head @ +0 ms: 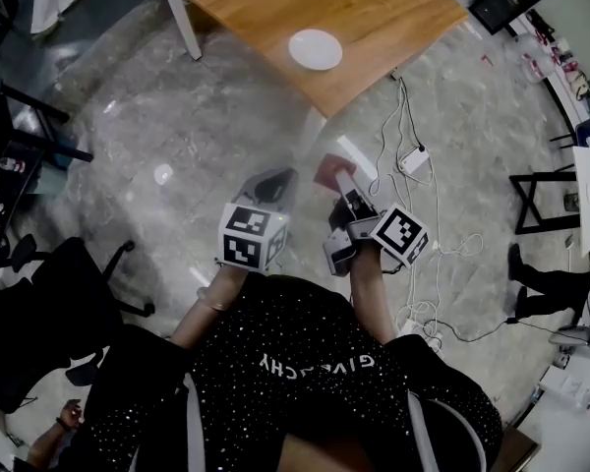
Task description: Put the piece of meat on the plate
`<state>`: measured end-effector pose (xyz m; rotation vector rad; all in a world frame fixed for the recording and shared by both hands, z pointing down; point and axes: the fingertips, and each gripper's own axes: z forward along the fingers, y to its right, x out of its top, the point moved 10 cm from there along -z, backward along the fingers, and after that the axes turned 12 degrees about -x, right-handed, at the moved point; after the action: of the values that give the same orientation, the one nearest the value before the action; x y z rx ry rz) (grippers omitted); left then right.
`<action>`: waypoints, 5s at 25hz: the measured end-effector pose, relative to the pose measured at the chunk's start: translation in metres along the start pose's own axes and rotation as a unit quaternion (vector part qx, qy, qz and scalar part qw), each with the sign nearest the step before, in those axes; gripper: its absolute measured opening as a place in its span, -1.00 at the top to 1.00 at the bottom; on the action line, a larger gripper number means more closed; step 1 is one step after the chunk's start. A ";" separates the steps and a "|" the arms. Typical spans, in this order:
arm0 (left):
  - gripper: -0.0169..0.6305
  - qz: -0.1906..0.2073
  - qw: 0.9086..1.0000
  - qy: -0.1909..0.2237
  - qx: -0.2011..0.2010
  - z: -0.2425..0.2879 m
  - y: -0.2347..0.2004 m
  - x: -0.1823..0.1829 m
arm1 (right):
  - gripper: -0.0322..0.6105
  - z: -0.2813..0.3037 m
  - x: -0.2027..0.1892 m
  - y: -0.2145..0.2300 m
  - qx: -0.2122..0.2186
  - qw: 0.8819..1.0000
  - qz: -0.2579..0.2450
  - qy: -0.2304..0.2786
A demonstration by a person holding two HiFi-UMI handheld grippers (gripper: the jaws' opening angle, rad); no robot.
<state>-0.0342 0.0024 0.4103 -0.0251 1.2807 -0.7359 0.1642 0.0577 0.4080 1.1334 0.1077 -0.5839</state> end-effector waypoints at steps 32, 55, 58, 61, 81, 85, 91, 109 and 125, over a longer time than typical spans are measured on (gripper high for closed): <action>0.91 0.020 1.000 0.000 -0.024 0.043 -0.064 0.048 | 0.59 0.066 0.040 -0.028 0.022 0.999 -0.013 0.025; 0.91 0.001 1.000 0.004 0.011 0.211 -0.144 0.136 | 0.58 0.208 0.201 -0.006 0.023 0.999 -0.008 -0.024; 0.91 -0.003 1.000 0.006 0.021 0.233 -0.156 0.145 | 0.59 0.227 0.224 -0.004 0.026 0.999 -0.017 -0.032; 0.91 0.000 1.000 0.007 0.028 0.251 -0.166 0.151 | 0.59 0.247 0.242 -0.001 0.031 0.999 -0.023 -0.037; 0.91 0.042 0.997 0.009 0.059 0.260 -0.232 0.180 | 0.58 0.319 0.243 -0.002 0.003 0.997 -0.005 -0.082; 0.91 0.038 0.998 0.012 0.055 0.262 -0.255 0.183 | 0.58 0.353 0.236 -0.005 -0.029 0.993 -0.017 -0.109; 0.91 0.005 0.998 0.022 0.052 0.250 -0.278 0.177 | 0.59 0.391 0.220 -0.005 -0.064 0.986 -0.026 -0.150; 0.91 -0.037 0.997 0.045 0.055 0.232 -0.313 0.159 | 0.58 0.430 0.201 0.002 -0.096 0.979 -0.007 -0.178; 0.91 -0.036 0.997 0.037 0.049 0.235 -0.303 0.158 | 0.26 0.426 0.203 0.003 -0.153 0.966 -0.076 -0.192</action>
<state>0.0392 -0.4005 0.4741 0.0366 1.3187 -0.8689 0.2495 -0.3924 0.5211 0.7001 -0.0500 -0.8825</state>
